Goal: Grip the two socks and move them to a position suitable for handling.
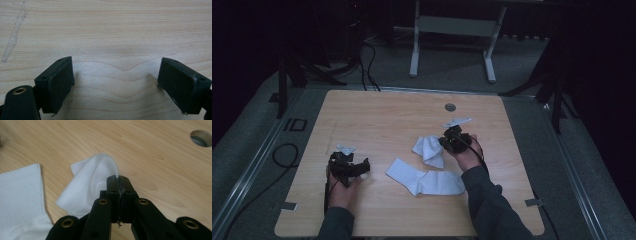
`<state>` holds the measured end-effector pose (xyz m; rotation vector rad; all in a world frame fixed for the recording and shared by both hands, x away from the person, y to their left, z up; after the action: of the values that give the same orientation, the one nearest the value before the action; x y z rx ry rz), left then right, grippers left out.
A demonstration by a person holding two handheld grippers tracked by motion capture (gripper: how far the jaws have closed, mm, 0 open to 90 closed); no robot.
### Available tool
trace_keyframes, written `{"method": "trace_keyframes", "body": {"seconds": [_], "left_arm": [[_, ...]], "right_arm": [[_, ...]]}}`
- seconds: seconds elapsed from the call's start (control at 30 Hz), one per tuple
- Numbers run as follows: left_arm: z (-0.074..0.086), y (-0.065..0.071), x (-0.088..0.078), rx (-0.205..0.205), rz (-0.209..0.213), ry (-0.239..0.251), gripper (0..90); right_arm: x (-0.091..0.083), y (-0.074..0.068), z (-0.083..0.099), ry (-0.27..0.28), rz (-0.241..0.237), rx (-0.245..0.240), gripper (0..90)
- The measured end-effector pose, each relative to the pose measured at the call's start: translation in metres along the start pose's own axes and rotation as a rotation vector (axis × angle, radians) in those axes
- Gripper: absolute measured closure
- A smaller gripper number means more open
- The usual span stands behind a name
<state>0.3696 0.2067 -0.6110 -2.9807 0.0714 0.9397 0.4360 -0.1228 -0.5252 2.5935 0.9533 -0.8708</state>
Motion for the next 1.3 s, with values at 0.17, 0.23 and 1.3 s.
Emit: {"method": "trace_keyframes", "body": {"seconds": [0.17, 0.23, 1.3], "left_arm": [[0.0, 0.0, 0.0, 0.0, 0.0, 0.0, 13.3], [0.0, 0.0, 0.0, 0.002, 0.0, 0.0, 13.2], [0.0, 0.0, 0.0, 0.001, 0.0, 0.0, 13.2]], "right_arm": [[-0.014, 0.008, 0.002, 0.006, 0.027, -0.022, 88.6], [-0.026, 0.018, 0.008, 0.003, 0.047, -0.022, 88.5], [-0.084, 0.087, 0.069, -0.036, 0.172, 0.058, 88.1]]}}
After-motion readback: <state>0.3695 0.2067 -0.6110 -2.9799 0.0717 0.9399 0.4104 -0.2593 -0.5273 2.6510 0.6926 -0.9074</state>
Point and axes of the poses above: each handheld gripper's, and its own axes: x roughly forward along the jaws, z roughly out of its underside, y roughly to its right, the point moved 6 cm from there along x, roughly forward along the jaws, and after that the axes turned 10 degrees about y, right-handed, at the moved point
